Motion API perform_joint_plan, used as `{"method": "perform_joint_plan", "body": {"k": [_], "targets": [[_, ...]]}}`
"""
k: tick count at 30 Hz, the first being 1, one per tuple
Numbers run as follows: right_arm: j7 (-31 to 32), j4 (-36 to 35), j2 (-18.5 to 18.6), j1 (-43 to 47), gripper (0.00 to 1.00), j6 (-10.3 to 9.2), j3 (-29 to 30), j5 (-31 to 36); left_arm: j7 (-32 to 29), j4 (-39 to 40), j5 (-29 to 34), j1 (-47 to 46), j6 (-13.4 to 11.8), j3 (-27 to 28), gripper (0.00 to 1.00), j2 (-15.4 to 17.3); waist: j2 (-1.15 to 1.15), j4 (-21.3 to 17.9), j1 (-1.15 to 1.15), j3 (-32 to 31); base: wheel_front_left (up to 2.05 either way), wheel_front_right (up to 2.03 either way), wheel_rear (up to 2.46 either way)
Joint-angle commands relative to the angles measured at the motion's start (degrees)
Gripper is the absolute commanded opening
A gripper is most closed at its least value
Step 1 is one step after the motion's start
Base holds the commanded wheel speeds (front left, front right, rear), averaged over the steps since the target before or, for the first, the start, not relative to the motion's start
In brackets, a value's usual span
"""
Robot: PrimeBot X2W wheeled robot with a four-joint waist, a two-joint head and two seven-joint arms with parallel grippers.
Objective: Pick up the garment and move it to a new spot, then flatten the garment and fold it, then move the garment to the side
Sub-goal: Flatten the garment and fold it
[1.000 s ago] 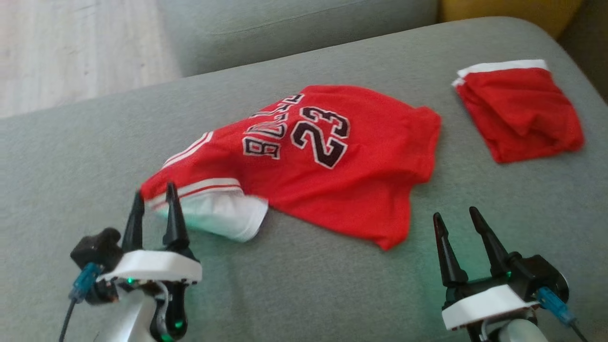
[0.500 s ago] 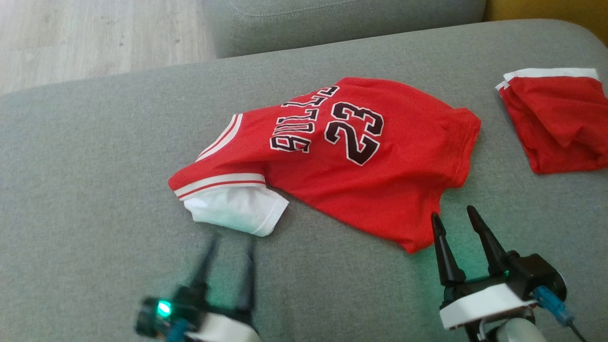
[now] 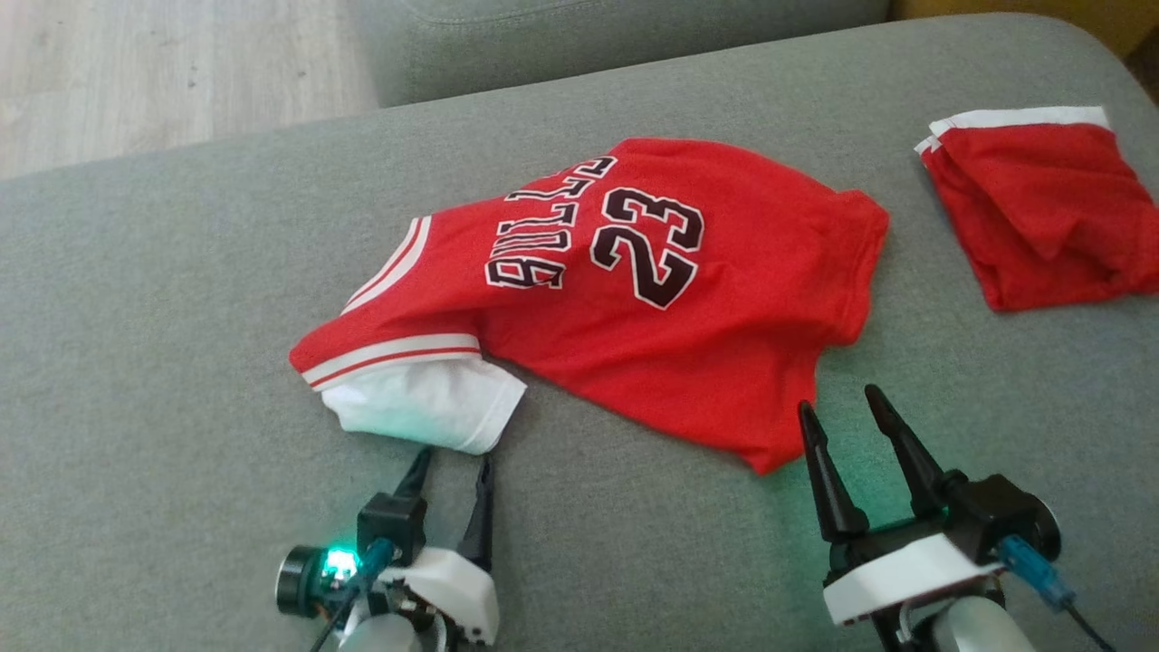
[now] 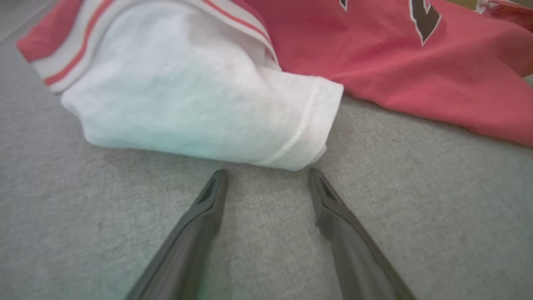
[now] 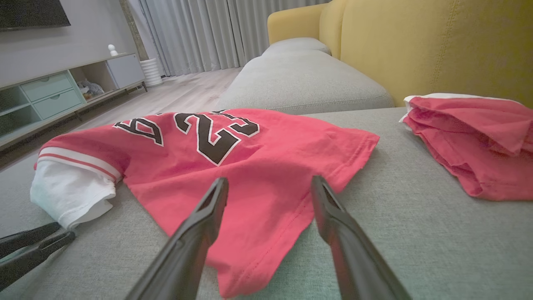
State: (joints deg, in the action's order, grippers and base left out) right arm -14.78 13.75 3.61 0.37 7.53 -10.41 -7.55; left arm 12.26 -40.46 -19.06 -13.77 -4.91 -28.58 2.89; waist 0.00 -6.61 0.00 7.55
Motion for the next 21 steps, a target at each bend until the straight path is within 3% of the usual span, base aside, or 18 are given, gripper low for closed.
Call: {"method": "perform_joint_plan", "body": {"k": [1,3,4,5,7,14,21], "targets": [[-0.22,-1.63,0.82,-2.24,1.0,-0.04,-1.43,-0.19,0.72,-0.72,-1.26,-2.21,-1.37,0.61,1.0,0.0,0.0,-0.42,0.0,0.25,0.0,0.0,0.0],[-0.22,-1.67,1.0,-2.36,1.0,-0.04,-1.56,-0.25,1.57,-2.16,-2.26,-3.93,-3.2,-0.06,1.0,0.0,0.0,-0.73,0.0,0.45,0.0,0.0,0.0],[-0.22,-1.7,1.06,-2.39,1.0,-0.04,-1.63,-0.27,1.93,-2.77,-2.55,-4.7,-4.32,-0.15,0.93,0.0,0.0,-0.83,0.0,0.51,0.0,0.0,0.0],[-0.22,-1.73,1.09,-2.38,1.0,-0.04,-1.69,-0.26,2.23,-3.14,-2.79,-5.38,-5.35,-0.15,0.49,0.0,0.0,-0.92,0.0,0.56,0.0,0.0,0.0],[-0.22,-1.73,1.1,-2.25,1.0,-0.04,-1.73,-0.22,2.6,-2.98,-3.49,-6.29,-6.73,0.29,0.0,-0.01,0.0,-0.98,0.0,0.67,0.0,0.0,0.0],[-0.22,-0.05,0.97,-1.09,1.0,-0.04,-1.85,-0.82,2.72,7.29,1.18,-4.23,-8.58,3.35,0.0,0.06,0.0,0.48,0.0,-0.06,0.0,0.0,0.0],[-0.22,4.86,1.99,0.43,1.0,-0.04,-5.52,-3.22,2.73,17.15,7.86,-0.24,-9.53,5.53,0.0,2.9,0.0,3.05,0.0,-0.66,0.0,0.0,0.0]]}}
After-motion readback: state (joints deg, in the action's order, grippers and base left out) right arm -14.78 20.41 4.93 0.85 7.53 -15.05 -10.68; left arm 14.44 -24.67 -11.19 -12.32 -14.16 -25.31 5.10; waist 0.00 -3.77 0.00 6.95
